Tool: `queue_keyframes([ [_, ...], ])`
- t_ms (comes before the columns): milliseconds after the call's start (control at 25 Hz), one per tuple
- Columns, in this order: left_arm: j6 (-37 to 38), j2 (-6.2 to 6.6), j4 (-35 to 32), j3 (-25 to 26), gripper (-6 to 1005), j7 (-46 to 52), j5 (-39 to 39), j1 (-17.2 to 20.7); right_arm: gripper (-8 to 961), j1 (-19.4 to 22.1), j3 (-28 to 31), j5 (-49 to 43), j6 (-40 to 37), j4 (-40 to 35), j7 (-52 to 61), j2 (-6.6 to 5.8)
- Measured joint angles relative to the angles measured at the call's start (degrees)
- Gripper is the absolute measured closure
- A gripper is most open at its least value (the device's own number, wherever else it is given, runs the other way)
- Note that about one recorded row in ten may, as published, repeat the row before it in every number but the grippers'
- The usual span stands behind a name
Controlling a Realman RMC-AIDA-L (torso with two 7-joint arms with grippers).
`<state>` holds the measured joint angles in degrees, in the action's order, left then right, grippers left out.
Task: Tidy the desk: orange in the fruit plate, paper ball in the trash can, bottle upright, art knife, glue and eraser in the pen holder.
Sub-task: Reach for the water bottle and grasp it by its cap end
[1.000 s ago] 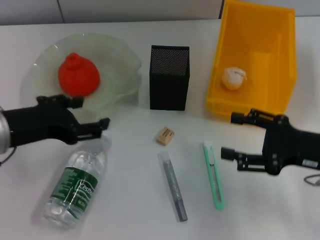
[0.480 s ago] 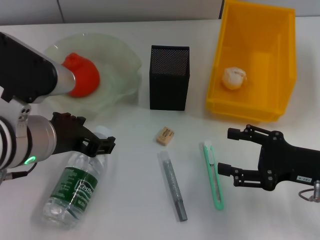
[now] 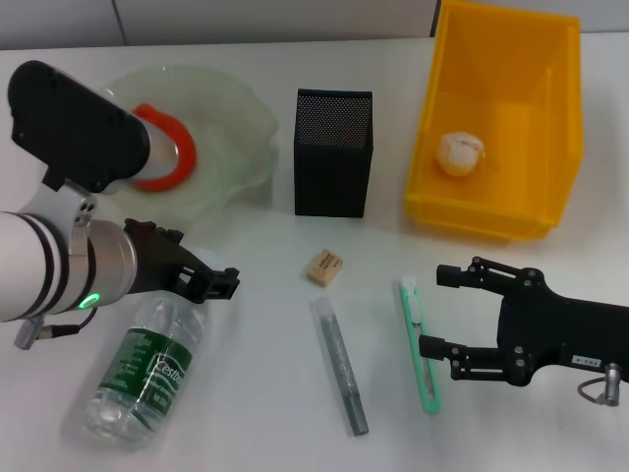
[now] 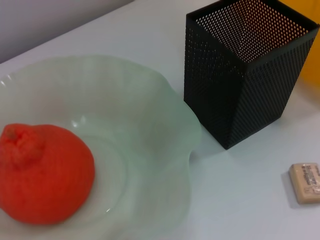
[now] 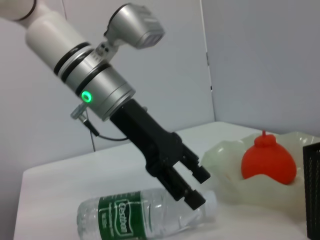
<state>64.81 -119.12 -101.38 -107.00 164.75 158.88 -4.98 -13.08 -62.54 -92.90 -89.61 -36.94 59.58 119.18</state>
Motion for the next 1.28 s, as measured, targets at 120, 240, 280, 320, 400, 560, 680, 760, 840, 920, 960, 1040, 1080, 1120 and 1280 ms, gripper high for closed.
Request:
queue_keyframes([
  [120,-0.08,-0.06,2.17,0.24,188,0.04,-0.16,-1.84,100,-0.46,-0.13,-0.47,0.35,0.37,-0.07,0.02],
  [240,-0.43,-0.06,3.03,0.24,188,0.05,-0.30,-2.40,100,-0.86,-0.27,-0.48,0.42,1.08,-0.15,0.06],
  [280,-0.57,-0.06,3.38,0.29,188,0.06,-0.32,-2.57,100,-0.97,-0.28,-0.48,0.45,1.21,-0.18,0.06],
  [320,-0.74,-0.06,3.93,0.45,188,0.07,-0.35,-2.89,100,-1.05,-0.28,-0.48,0.47,1.31,-0.19,0.06],
  [400,-0.83,-0.06,4.85,0.66,188,0.11,-0.46,-3.29,100,-1.10,-0.29,-0.48,0.58,1.37,-0.20,0.04],
  [560,-1.30,-0.05,6.41,0.74,188,0.16,-1.12,-3.77,100,-1.16,-0.39,-0.57,0.98,1.43,-0.20,0.02],
  [680,-1.72,-0.06,8.04,0.80,188,0.18,-1.32,-4.46,100,-1.16,-0.47,-0.62,1.14,1.67,-0.20,0.00],
  [760,-2.07,-0.06,9.12,0.82,189,0.18,-1.39,-4.96,101,-1.25,-0.47,-0.62,1.19,2.05,-0.21,0.00],
  [840,-2.40,-0.06,9.80,0.81,189,0.19,-1.48,-5.26,101,-1.38,-0.48,-0.63,1.20,2.34,-0.22,0.00],
  [920,-2.60,-0.05,10.03,0.79,201,0.21,-1.67,-5.35,101,-1.41,-0.48,-0.63,1.20,2.40,-0.23,0.00],
  [960,-2.65,-0.06,10.01,0.80,214,0.21,-1.75,-5.34,101,-1.41,-0.47,-0.63,1.20,2.42,-0.23,0.00],
  [1040,-2.56,-0.05,10.01,0.81,239,0.22,-1.78,-5.38,101,-1.42,-0.48,-0.63,1.37,2.47,-0.22,0.00],
  [1080,-2.38,-0.06,10.01,0.84,251,0.22,-1.78,-5.50,101,-1.44,-0.47,-0.63,1.57,2.48,-0.22,0.00],
  [1120,-1.96,-0.06,9.97,0.92,264,0.22,-1.78,-5.66,101,-1.49,-0.47,-0.63,1.87,2.49,-0.16,0.00],
  [1280,-0.27,-0.06,9.36,1.31,314,0.21,-1.71,-6.15,101,-1.83,-0.61,-0.63,2.39,2.49,0.06,0.00],
])
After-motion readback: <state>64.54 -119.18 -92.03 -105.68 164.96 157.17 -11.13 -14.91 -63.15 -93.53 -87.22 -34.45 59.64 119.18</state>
